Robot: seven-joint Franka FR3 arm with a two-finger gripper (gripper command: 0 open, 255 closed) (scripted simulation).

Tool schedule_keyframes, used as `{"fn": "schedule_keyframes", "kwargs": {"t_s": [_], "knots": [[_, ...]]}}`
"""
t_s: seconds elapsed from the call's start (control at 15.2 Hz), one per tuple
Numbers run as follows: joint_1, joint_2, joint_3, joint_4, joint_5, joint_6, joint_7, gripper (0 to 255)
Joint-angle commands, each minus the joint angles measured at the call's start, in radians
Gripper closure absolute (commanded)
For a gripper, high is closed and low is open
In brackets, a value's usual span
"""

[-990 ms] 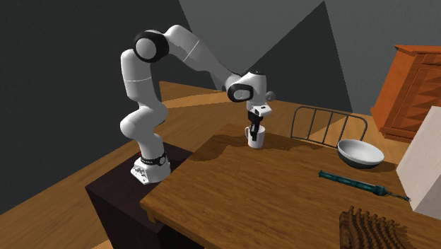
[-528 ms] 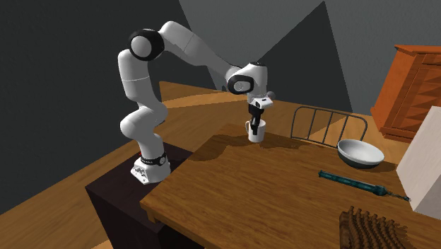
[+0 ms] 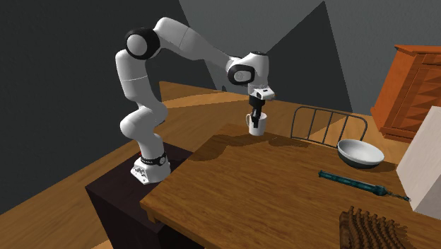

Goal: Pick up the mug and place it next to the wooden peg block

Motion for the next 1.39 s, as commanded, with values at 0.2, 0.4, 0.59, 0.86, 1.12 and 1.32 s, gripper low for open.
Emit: {"fn": "schedule_keyframes", "kwargs": {"t_s": [0.2,0.4,0.59,0.86,1.12,1.32], "knots": [[0.000,-0.025,-0.004,0.044,0.008,-0.068,-0.004,255],[-0.001,-0.037,-0.007,0.074,0.011,-0.108,-0.005,255],[-0.002,-0.046,-0.010,0.106,0.013,-0.149,-0.006,255],[-0.003,-0.055,-0.014,0.151,0.014,-0.202,-0.006,255],[-0.035,-0.046,-0.055,0.169,0.008,-0.217,-0.076,255],[-0.066,-0.026,-0.095,0.188,-0.001,-0.222,-0.142,255]]}}
